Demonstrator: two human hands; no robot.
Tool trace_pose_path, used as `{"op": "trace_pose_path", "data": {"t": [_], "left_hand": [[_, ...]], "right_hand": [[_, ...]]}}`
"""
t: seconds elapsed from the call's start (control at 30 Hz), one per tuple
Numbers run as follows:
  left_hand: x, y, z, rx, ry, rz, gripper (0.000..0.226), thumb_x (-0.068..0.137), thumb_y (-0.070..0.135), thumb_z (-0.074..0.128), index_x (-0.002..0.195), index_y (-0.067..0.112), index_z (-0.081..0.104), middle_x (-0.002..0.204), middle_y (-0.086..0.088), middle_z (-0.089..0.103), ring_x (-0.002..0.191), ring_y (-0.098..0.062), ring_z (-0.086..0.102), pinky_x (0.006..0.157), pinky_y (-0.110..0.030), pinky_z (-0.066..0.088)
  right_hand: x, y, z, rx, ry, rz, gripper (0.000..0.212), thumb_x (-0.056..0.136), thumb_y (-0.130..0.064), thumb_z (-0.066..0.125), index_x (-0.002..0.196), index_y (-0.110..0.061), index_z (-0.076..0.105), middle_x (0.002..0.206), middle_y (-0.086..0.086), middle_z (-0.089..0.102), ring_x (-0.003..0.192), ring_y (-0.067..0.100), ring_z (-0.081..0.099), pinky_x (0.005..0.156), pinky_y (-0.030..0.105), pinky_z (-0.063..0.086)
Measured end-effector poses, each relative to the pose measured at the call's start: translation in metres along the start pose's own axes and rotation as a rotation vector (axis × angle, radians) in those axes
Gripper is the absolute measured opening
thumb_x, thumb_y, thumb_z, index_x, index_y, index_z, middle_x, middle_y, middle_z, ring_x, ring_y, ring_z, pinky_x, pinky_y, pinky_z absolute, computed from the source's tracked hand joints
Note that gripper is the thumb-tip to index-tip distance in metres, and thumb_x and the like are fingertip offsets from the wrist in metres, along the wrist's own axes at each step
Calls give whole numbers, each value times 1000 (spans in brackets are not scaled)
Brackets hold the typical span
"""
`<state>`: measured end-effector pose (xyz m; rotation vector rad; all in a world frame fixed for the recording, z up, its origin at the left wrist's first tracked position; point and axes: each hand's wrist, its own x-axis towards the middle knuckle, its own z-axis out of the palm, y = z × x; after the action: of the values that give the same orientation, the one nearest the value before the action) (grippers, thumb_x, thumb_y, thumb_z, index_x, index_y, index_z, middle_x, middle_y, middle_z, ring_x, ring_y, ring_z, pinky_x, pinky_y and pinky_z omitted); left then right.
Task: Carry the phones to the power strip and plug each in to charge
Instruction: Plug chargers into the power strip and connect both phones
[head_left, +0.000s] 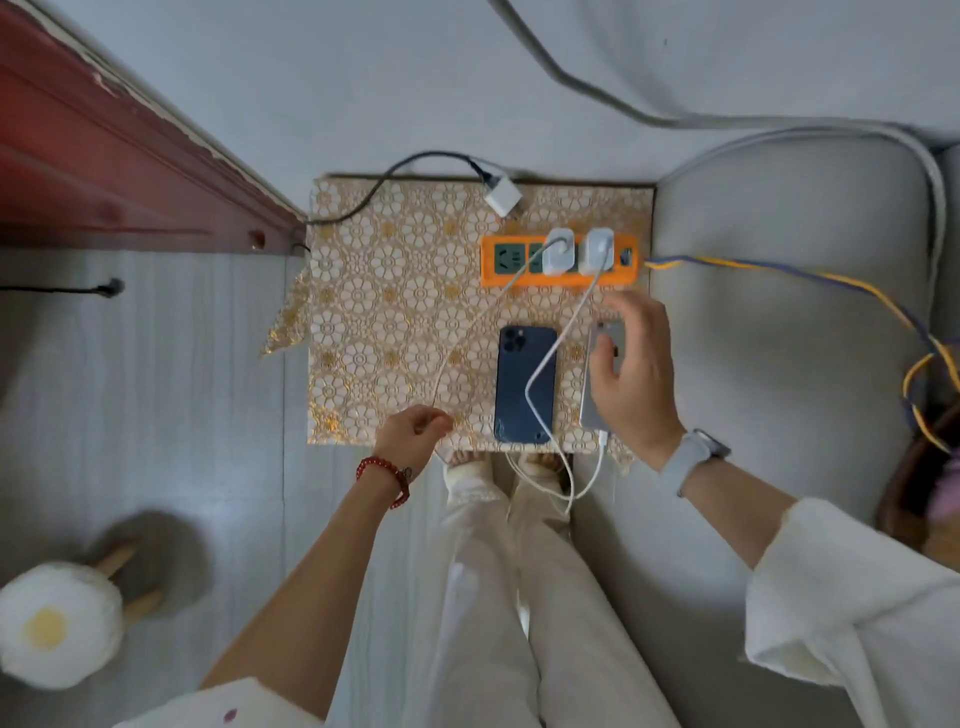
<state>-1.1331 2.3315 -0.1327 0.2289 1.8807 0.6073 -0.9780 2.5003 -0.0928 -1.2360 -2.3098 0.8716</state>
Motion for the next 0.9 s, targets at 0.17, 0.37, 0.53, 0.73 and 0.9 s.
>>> {"op": "trace_pose_path", "data": {"t": [0.17,0.37,0.53,0.73,0.9], "left_hand": [[-28,8,-5,-425,-137,-27,21,92,7,45,78,10,60,67,-3,66,65,-16,70,65,-31,60],[-42,48,-20,-805,-348,113,22,94,12,39,82,9,58,62,1,67,68,-16,70,62,-30,59],[-42,53,-26,-1059,-170,166,18,92,17,45,95,11,61,86,-1,72,89,-20,68,75,-33,57],[-65,42,17,-304,-371,194,52,84,-6,42,133,11,38,134,-2,48,123,-13,43,104,-32,34],[-82,53,33,-298,-403,217,21,92,5,43,91,13,62,87,-5,71,81,-11,69,77,-26,55]], "right_hand": [[-77,-18,4,176,-579,260,36,91,-5,43,127,-12,43,119,4,52,99,3,50,94,30,47],[-102,-32,16,220,-987,228,36,95,-21,39,132,-20,40,135,-1,49,123,9,44,105,26,33],[-65,-35,1,138,-802,311,26,98,-19,31,98,-9,54,96,9,67,67,17,63,53,16,45],[-4,-46,-38,1016,-534,607,21,96,-14,36,92,-9,56,78,6,74,61,21,66,54,25,47],[8,-45,-36,1181,-350,714,21,96,-18,40,103,-10,58,93,7,70,78,18,67,65,25,50]]}}
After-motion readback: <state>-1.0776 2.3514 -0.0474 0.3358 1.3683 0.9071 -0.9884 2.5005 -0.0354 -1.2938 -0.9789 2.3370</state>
